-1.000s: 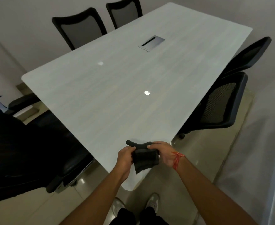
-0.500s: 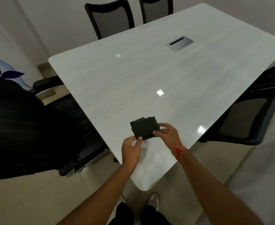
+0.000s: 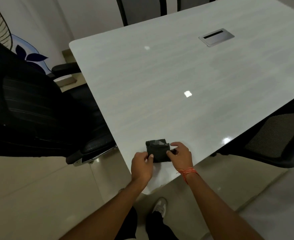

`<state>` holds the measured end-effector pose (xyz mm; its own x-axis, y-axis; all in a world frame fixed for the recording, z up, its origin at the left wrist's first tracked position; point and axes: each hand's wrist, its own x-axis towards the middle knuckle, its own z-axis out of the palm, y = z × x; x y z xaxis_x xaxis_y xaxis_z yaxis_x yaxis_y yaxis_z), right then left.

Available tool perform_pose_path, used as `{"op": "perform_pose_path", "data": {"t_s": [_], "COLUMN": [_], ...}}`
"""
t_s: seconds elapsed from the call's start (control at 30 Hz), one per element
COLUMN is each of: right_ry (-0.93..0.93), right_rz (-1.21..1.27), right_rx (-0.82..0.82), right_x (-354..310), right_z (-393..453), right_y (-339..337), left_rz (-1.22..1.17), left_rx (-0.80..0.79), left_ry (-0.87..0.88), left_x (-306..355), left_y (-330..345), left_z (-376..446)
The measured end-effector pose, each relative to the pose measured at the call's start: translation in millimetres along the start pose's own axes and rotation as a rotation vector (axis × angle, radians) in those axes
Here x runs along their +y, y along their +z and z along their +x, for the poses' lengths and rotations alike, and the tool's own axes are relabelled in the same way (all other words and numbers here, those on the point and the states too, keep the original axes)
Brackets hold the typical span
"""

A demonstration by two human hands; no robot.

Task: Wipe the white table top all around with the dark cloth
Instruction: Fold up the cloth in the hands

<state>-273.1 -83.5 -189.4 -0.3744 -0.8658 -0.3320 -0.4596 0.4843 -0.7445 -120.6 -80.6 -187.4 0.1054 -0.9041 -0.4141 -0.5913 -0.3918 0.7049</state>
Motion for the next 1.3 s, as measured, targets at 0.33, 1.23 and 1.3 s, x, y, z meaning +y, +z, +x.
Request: {"op": "perform_pose_path", "data": {"t_s": [0.33,1.23,1.3], "right_ry": [0.007,-0.080,-0.120], "right_rz": [0.007,0.443,0.543], "right_rx": [-0.013,-0.001,0.037], "right_x": [20.5,-95.6,-125.8], "right_z": [18.7,36.9,36.5], "right_y": [-1.9,-14.7,-28.6], "left_rz": [0.101,-0.279,-0.384], "left_rx": [-0.075,-0.013,0.025], "left_ry": [0.019,0.038,0.144], "left_x": [0.1,59.8,87.8], "left_y": [15.6,-80.9,-104.0], "left_z": [11.0,41.2,44.1]}}
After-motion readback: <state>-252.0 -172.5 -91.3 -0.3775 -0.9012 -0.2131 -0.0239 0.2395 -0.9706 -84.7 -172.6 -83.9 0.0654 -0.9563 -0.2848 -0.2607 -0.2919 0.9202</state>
